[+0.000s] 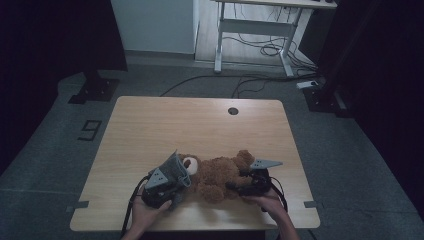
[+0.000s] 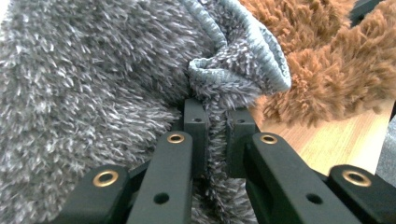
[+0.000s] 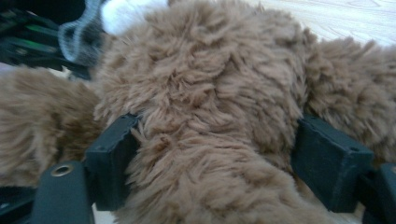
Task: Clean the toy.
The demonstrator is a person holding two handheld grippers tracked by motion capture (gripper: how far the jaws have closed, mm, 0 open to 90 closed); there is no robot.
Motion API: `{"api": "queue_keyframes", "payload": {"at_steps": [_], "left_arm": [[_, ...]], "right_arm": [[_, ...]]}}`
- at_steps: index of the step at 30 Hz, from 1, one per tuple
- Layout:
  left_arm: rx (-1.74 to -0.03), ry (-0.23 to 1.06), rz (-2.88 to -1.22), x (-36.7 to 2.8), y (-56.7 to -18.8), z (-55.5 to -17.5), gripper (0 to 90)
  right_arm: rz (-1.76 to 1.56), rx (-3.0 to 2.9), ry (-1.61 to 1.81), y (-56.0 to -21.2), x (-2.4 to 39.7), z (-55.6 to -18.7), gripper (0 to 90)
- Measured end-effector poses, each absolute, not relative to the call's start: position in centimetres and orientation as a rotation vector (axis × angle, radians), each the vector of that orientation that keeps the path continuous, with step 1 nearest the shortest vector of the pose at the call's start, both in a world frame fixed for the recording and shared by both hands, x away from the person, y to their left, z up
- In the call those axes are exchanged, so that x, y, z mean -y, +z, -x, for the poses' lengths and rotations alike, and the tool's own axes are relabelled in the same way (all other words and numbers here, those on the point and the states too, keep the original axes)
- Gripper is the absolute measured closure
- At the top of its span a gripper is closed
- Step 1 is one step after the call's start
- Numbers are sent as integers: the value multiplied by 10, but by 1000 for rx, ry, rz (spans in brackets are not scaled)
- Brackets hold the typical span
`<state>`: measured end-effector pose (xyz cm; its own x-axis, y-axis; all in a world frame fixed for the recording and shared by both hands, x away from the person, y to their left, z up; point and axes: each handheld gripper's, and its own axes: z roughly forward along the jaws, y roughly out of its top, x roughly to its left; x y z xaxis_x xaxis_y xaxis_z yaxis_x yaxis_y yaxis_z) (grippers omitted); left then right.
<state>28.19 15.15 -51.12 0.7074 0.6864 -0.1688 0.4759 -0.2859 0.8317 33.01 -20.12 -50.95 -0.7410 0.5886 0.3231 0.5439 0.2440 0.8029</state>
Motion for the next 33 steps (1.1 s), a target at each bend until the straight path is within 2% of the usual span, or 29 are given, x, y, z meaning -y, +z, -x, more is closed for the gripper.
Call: {"api": "queue_keyframes", "payload": {"at_steps": [5, 12, 15, 18, 21, 25, 29, 31, 33], "left_arm": [[-896, 309, -1966, -145, -512, -283, 822], [-953, 292, -1951, -142, -508, -307, 820], [-949, 292, -1912, -146, -486, -312, 815], [-907, 347, -1882, -138, -459, -315, 815], [-844, 360, -1882, -111, -434, -323, 813], [-738, 336, -1950, -45, -419, -332, 811], [-718, 341, -2088, 15, -440, -346, 810], [-754, 321, -2115, 26, -459, -354, 810], [-771, 291, -2071, 21, -467, -358, 814]], "right_arm": [[-1106, -2429, 1429, -517, 195, -327, 301], [-1150, -2317, 1433, -520, 190, -347, 333], [-1169, -2309, 1496, -522, 196, -353, 338], [-1157, -2299, 1555, -526, 202, -351, 345], [-1145, -2287, 1584, -528, 207, -347, 352], [-1139, -2263, 1624, -530, 211, -343, 360], [-1155, -2249, 1641, -529, 215, -341, 398], [-1171, -2242, 1651, -530, 217, -341, 441], [-1176, -2230, 1630, -532, 218, -340, 504]]}}
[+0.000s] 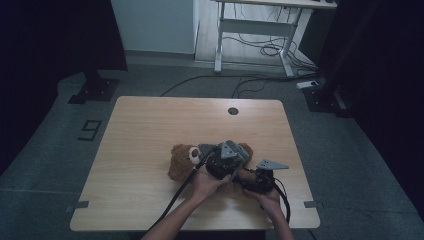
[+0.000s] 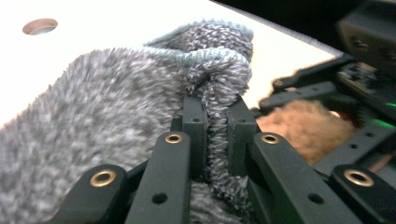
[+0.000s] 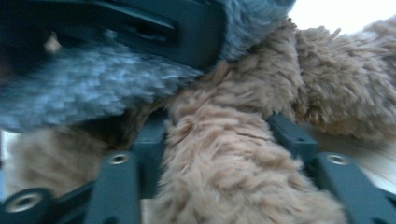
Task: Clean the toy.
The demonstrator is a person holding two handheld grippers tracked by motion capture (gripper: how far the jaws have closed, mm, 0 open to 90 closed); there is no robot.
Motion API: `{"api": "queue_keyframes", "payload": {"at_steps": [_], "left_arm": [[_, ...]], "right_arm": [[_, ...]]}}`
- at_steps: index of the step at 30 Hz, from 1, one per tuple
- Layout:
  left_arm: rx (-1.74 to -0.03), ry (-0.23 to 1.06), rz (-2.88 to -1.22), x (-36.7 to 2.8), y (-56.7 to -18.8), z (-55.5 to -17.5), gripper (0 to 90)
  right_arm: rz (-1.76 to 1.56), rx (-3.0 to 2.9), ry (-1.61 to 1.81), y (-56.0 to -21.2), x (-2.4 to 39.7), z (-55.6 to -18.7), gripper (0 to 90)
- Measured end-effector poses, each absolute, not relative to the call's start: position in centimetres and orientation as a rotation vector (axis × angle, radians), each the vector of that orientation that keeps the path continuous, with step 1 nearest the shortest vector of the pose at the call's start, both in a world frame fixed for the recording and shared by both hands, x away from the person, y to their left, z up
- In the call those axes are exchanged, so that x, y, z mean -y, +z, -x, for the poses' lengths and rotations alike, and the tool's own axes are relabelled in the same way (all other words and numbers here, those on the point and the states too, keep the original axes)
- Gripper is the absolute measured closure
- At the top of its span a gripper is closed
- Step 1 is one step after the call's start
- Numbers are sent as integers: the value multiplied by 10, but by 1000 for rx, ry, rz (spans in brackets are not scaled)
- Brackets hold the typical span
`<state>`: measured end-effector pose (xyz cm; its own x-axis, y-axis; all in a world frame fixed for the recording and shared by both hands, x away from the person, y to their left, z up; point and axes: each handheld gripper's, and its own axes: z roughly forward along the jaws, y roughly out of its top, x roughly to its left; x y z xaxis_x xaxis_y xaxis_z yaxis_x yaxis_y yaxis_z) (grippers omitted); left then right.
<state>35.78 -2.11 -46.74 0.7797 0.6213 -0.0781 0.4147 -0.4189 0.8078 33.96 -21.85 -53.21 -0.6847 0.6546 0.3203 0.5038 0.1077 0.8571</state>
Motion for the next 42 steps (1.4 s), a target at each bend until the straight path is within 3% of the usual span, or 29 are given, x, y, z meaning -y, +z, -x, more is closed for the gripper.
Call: {"api": "queue_keyframes", "payload": {"at_steps": [5, 8, 11, 15, 19, 23, 30, 34, 38, 42], "left_arm": [[-796, 334, -2081, -1, -461, -351, 819], [-852, 507, -2102, -41, -451, -343, 820], [-904, 449, -2029, -80, -446, -342, 822], [-975, 657, -2032, -120, -435, -335, 822], [-1151, 513, -2048, -163, -470, -349, 821], [-1210, 354, -2015, -175, -512, -353, 819], [-1210, 270, -1912, -177, -499, -366, 817], [-1140, 337, -1852, -168, -461, -365, 816], [-982, 381, -1870, -124, -423, -358, 814], [-809, 409, -1952, -50, -408, -352, 808]], "right_arm": [[-1151, -2238, 1646, -535, 214, -337, 560], [-1138, -2243, 1599, -533, 209, -334, 576], [-1146, -2248, 1628, -534, 210, -333, 577], [-1157, -2235, 1605, -534, 208, -332, 578], [-1228, -2206, 1658, -539, 219, -335, 578], [-1205, -2222, 1665, -540, 216, -334, 579], [-1196, -2206, 1657, -541, 214, -337, 589], [-1207, -2177, 1616, -541, 214, -340, 599], [-1197, -2182, 1615, -541, 212, -342, 599], [-1170, -2197, 1585, -539, 208, -340, 598]]}}
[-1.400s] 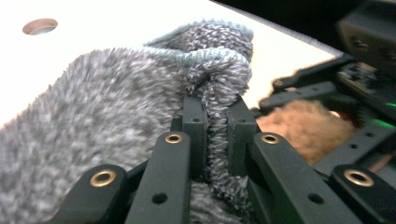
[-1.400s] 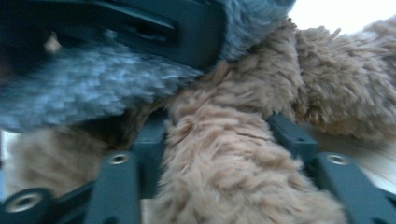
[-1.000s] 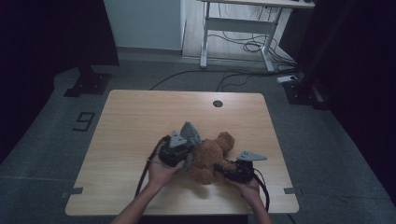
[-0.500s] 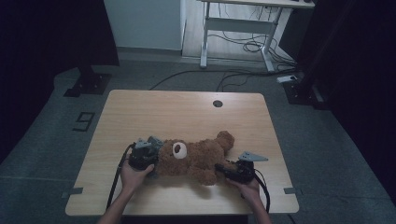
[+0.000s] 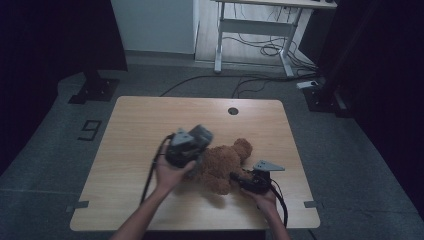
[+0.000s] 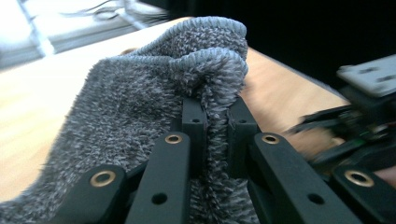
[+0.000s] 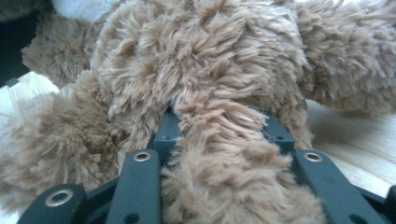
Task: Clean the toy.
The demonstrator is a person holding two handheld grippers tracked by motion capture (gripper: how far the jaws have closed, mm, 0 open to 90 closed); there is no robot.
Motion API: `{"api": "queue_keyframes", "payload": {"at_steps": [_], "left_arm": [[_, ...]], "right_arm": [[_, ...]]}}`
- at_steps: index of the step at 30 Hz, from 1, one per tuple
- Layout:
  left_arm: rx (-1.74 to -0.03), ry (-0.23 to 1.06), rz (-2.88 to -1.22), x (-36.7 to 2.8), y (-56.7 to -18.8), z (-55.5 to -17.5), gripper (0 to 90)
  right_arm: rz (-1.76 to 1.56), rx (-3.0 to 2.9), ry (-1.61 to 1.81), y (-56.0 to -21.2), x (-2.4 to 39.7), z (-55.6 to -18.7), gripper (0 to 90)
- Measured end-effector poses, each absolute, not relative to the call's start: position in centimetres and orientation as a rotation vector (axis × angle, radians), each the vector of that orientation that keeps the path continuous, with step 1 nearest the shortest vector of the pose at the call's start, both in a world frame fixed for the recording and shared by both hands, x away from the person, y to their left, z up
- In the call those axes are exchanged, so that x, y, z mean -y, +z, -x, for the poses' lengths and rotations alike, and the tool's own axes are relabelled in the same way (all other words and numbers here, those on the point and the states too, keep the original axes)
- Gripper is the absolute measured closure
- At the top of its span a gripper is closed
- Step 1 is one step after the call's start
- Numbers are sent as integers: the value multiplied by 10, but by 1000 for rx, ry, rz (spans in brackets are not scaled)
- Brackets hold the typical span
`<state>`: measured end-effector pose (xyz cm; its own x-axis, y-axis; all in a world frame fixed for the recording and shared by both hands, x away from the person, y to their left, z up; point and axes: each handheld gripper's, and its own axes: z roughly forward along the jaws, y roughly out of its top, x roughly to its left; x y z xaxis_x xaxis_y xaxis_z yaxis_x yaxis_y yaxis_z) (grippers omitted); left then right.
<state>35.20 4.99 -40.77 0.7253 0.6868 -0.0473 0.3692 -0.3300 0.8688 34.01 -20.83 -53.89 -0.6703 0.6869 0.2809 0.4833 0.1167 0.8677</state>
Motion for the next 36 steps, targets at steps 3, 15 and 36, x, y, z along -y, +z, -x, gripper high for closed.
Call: {"api": "queue_keyframes", "payload": {"at_steps": [3, 15, 36], "left_arm": [[-756, 420, -2026, 6, -415, -359, 809], [-789, 593, -2207, 14, -450, -369, 819], [-1234, 431, -2025, -183, -496, -363, 816]], "right_arm": [[-1180, -2187, 1586, -539, 208, -339, 598], [-1164, -2179, 1523, -541, 203, -342, 605], [-1216, -2191, 1548, -547, 202, -337, 611]]}}
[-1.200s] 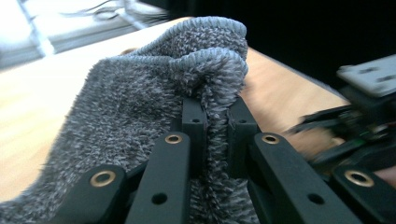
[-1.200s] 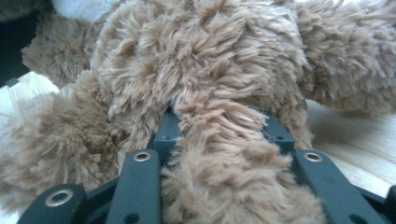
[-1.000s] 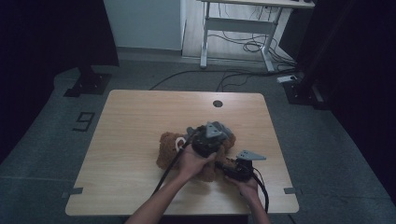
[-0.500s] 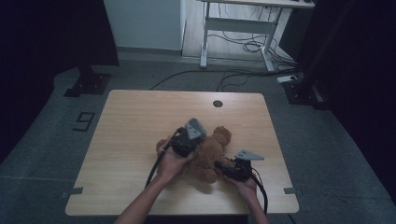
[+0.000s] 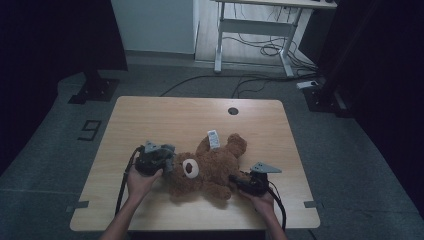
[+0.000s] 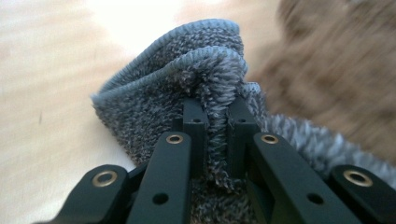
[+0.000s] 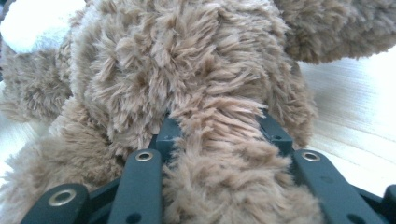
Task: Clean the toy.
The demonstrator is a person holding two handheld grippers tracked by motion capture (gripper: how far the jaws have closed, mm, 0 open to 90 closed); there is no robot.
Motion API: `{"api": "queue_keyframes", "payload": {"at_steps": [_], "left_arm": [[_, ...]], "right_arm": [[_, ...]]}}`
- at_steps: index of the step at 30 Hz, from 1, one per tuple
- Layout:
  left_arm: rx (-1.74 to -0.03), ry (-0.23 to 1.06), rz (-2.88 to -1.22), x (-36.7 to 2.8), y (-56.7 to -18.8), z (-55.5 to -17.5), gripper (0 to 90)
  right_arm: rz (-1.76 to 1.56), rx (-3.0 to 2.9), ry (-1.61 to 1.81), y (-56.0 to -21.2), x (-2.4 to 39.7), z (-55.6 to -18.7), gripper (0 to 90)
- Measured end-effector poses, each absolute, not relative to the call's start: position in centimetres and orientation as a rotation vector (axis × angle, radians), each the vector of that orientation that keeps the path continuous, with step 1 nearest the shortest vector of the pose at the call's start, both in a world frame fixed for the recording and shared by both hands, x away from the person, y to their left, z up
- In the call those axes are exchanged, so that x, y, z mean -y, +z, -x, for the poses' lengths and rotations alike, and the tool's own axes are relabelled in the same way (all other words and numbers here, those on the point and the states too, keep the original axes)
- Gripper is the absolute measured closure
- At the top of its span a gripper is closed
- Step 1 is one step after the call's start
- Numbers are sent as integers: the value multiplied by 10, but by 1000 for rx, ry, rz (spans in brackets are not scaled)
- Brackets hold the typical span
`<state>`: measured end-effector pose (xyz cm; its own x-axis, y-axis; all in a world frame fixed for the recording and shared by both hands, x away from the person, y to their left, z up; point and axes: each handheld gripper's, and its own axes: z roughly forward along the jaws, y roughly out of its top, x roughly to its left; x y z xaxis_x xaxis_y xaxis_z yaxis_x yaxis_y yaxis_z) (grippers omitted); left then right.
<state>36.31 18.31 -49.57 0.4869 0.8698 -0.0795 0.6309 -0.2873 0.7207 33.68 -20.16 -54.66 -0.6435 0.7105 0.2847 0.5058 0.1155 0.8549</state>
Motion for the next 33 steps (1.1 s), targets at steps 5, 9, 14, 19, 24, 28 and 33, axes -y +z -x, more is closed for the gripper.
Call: {"api": "queue_keyframes", "payload": {"at_steps": [5, 9, 14, 19, 24, 28, 33], "left_arm": [[-1240, 330, -2017, -187, -508, -353, 811], [-1240, 340, -2020, -175, -501, -365, 810], [-1278, 353, -1974, -165, -487, -400, 812], [-1127, 421, -1869, -155, -438, -388, 807], [-882, 454, -1914, -101, -402, -353, 806], [-758, 393, -1978, -43, -403, -344, 802], [-747, 372, -2101, 7, -438, -357, 800]], "right_arm": [[-1226, -2208, 1554, -548, 203, -335, 611], [-1230, -2210, 1549, -548, 201, -334, 615], [-1228, -2227, 1534, -549, 198, -332, 616], [-1237, -2231, 1552, -551, 200, -332, 616], [-1229, -2230, 1539, -549, 195, -332, 615], [-1231, -2228, 1540, -549, 196, -331, 615], [-1229, -2230, 1553, -550, 197, -332, 615]]}}
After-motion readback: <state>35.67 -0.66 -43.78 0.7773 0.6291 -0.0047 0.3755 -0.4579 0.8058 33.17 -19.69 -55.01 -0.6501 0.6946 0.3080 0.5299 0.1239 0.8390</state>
